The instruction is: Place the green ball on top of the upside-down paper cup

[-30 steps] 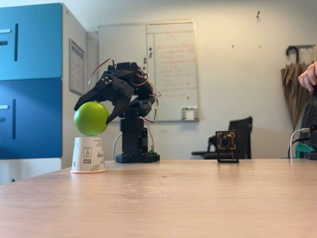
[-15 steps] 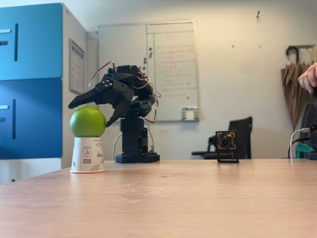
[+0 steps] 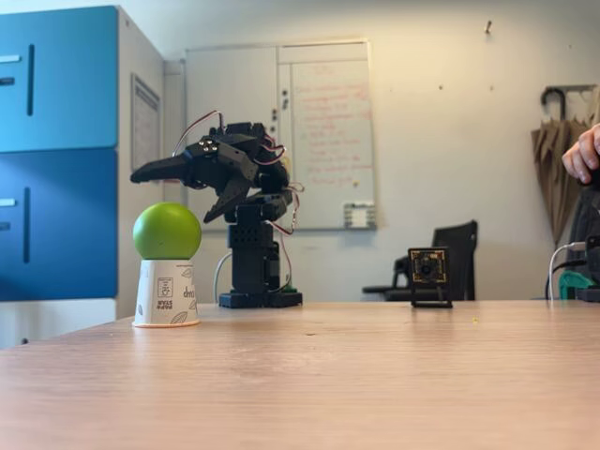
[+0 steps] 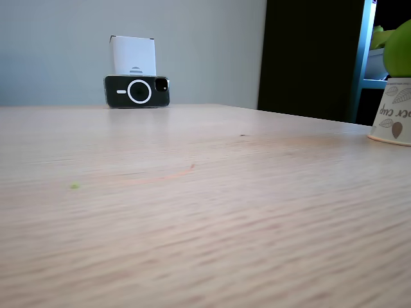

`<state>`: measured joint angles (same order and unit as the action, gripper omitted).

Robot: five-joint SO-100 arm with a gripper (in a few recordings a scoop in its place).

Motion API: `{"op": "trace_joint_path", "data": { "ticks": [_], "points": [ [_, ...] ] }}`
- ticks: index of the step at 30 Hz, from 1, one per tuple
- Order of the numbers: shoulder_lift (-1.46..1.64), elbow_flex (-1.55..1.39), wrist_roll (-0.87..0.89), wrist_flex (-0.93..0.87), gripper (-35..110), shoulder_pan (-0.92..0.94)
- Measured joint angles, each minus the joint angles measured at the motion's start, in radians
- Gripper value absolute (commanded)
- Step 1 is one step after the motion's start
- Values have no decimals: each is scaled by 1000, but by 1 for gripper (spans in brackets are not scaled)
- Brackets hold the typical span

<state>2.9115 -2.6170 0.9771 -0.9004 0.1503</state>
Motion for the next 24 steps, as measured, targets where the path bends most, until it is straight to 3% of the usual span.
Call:
{"op": "trace_joint_path", "data": {
  "ticks": [6,12,19,24],
  "points": [
    [112,0,8,129,29,-57],
    [178,-55,189,166,0,-130],
    [272,-192,425,152,0,-218],
    [314,-218,568,-41,0,-230]
  ]
}}
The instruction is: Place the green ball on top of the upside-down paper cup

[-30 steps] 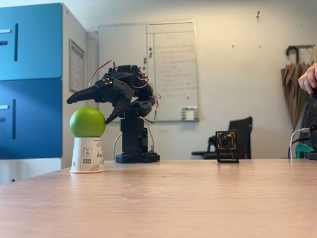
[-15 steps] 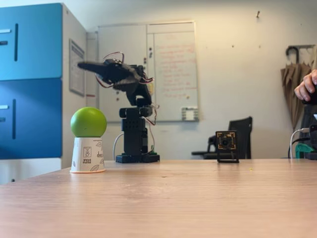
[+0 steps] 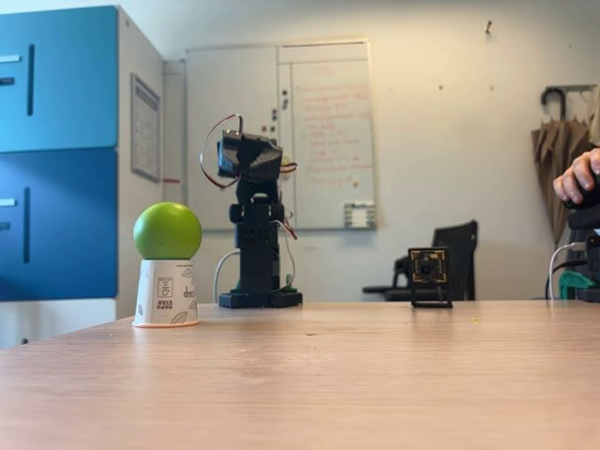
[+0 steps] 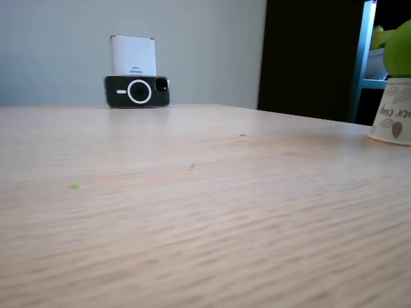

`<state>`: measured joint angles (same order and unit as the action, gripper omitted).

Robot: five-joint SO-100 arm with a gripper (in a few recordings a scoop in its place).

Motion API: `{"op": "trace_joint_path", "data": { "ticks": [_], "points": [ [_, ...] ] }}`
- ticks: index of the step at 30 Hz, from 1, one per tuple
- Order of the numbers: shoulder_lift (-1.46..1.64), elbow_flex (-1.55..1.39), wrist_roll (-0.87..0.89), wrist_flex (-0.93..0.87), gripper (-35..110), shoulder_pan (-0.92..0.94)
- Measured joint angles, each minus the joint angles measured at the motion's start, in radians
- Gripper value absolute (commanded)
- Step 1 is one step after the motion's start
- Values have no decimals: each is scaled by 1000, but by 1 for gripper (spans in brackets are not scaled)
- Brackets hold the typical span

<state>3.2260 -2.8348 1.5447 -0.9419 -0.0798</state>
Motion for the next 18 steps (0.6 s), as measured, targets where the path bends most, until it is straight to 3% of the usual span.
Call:
{"op": "trace_joint_path", "data": {
  "ticks": [6,18],
  "points": [
    [51,-97,81,-242,0,29],
    [100,-276,61,-383,0,58]
  ]
}}
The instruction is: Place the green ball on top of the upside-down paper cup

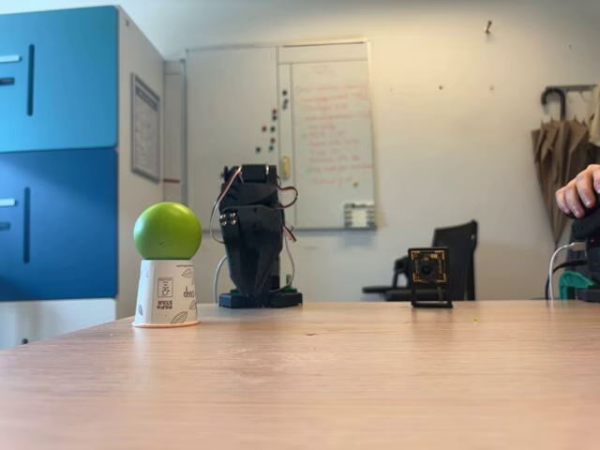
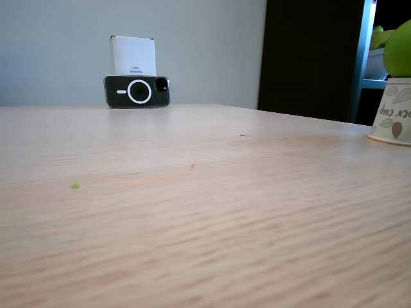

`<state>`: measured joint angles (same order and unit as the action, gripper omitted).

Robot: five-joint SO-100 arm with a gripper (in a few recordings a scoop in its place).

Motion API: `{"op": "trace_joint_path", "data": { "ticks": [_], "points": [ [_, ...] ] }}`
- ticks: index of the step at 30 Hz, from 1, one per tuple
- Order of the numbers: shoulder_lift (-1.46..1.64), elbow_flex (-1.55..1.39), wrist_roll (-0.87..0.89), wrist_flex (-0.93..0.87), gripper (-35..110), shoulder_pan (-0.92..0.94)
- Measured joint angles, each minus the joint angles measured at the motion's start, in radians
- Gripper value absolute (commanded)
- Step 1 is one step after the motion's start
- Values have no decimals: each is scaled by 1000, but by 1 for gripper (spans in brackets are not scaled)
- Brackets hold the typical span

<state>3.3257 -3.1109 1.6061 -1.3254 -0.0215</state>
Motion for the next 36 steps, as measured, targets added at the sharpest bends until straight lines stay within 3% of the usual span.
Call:
{"op": "trace_joint_path", "data": {
  "ticks": [36],
  "points": [
    [0,-2,-11,-37,0,0]
  ]
}}
